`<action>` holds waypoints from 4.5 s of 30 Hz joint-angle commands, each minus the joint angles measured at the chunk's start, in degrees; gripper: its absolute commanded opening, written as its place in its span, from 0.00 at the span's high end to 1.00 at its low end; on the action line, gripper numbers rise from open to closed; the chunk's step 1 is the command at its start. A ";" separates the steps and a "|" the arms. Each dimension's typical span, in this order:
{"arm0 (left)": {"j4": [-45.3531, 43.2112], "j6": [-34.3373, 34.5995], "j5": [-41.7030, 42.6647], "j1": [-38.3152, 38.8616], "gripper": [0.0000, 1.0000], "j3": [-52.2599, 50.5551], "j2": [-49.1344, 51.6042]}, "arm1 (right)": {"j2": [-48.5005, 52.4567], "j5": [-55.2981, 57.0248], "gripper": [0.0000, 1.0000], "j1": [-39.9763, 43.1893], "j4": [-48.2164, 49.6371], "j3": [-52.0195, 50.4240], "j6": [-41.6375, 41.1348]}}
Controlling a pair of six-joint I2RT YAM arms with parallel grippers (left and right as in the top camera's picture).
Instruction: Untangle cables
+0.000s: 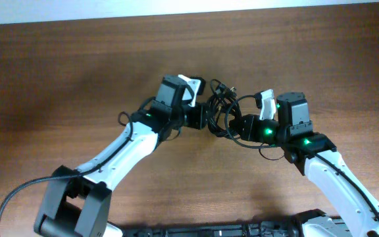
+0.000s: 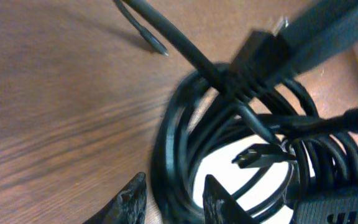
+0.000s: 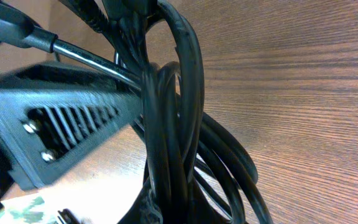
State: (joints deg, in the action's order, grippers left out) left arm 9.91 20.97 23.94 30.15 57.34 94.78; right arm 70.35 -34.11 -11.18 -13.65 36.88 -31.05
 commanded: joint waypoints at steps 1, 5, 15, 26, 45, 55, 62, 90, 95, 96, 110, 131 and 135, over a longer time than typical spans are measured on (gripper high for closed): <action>-0.44 -0.72 -0.92 0.98 0.83 0.87 2.10 | -0.22 -1.44 0.96 0.26 0.59 0.09 0.83; -2.34 -0.72 -1.09 0.28 1.00 0.90 1.95 | -0.22 -1.38 0.96 0.26 0.57 0.09 0.83; 2.82 -0.74 -0.81 -14.60 0.99 0.90 -12.63 | -0.22 10.82 0.96 0.31 -7.43 0.09 0.87; 9.60 -0.96 -1.27 -21.31 0.75 0.87 -15.56 | -0.22 8.55 0.96 0.31 -6.71 0.09 1.33; 8.61 -16.76 7.72 -6.88 0.55 0.87 -6.71 | -0.22 -22.25 0.96 0.31 12.85 0.09 8.11; 11.56 -16.74 -5.33 -18.51 1.00 0.90 -6.78 | -0.22 -13.18 0.96 0.31 10.03 0.09 8.09; 10.91 -16.72 -3.85 -23.28 1.00 0.90 -7.19 | -0.22 1.62 0.96 0.31 -1.81 0.09 8.11; 9.97 -22.51 6.73 -2.38 0.30 0.87 -0.55 | -0.22 -14.12 0.96 0.31 7.08 0.09 8.31; 9.01 -22.51 6.75 0.09 0.50 0.87 1.53 | -0.22 -14.08 0.96 0.31 7.06 0.09 8.31; 9.01 -22.51 6.75 0.09 0.55 0.87 1.53 | -0.22 -13.86 0.96 0.31 7.04 0.09 8.31; 9.51 -22.51 3.67 -10.88 1.00 0.90 -5.01 | -0.22 21.59 0.96 0.33 -15.65 0.09 8.11; 9.01 -17.77 30.91 -30.32 1.00 0.90 -20.61 | -2.47 14.69 0.35 0.31 -20.87 17.55 8.37; 5.22 -17.79 32.24 -20.33 1.00 0.90 -20.61 | -2.47 0.85 0.28 0.31 -16.92 17.55 8.37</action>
State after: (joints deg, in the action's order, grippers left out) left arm 17.43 2.87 52.84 4.45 57.43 75.64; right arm 68.20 -21.91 -10.96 -32.47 53.47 -22.55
